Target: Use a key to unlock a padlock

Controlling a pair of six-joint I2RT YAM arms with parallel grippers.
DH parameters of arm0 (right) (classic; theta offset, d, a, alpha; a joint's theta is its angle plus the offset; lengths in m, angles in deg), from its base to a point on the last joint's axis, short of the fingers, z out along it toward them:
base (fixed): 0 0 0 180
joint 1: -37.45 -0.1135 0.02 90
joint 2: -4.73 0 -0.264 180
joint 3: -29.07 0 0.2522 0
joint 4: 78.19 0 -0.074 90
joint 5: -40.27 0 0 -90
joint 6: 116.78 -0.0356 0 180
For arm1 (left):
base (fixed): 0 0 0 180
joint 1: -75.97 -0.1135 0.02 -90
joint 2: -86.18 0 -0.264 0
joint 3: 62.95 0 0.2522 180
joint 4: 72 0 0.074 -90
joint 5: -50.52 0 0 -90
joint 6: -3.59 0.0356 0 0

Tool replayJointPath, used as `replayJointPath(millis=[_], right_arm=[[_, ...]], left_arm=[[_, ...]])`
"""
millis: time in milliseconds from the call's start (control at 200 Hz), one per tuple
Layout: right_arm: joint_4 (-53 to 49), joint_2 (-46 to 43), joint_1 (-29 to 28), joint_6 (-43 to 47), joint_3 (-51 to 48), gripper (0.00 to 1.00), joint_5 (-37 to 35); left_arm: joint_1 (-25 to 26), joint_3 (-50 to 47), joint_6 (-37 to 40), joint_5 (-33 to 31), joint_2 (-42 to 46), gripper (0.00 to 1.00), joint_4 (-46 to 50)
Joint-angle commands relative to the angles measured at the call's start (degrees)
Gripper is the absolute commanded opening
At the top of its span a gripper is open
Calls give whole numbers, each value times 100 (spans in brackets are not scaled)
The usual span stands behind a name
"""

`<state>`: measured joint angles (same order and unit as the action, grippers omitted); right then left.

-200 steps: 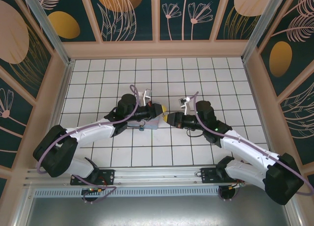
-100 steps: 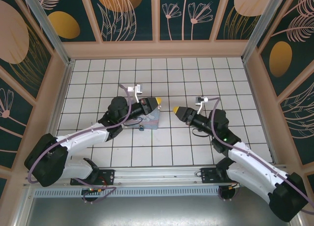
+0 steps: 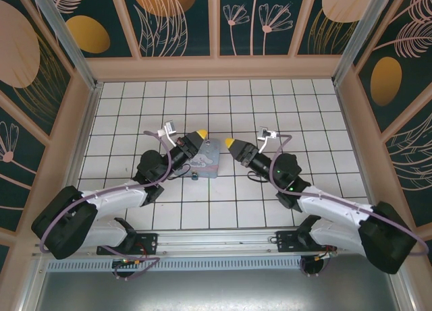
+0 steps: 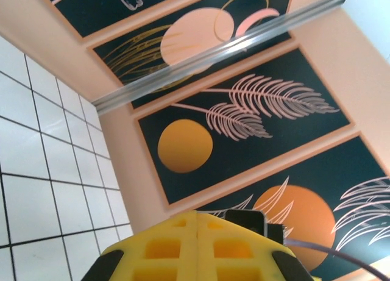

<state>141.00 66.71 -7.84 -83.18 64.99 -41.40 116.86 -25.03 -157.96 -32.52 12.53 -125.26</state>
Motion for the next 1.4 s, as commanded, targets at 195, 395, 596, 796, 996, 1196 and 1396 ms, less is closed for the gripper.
replayJointPath(millis=[195,395,596,796,996,1196,1396], right_arm=[[1482,1295,-310,-320,886,59,-29],[1637,1601,-417,-378,1035,53,44],[1705,1752,-504,-426,1076,46,80],[1675,1887,-550,-427,1218,44,115],[1603,2008,-568,-451,1351,37,159],[1547,2064,-568,-477,1359,24,186],[1510,2063,-578,-521,1310,13,177]], left_arm=[[3,7,-232,-318,261,0,-654],[5,-17,-172,-380,369,0,-505],[6,1,-163,-359,311,0,-540],[7,-8,-158,-353,276,0,-516],[6,-8,-122,-341,254,0,-435],[5,-10,-111,-360,246,0,-373],[7,-9,-73,-388,252,0,-300]])
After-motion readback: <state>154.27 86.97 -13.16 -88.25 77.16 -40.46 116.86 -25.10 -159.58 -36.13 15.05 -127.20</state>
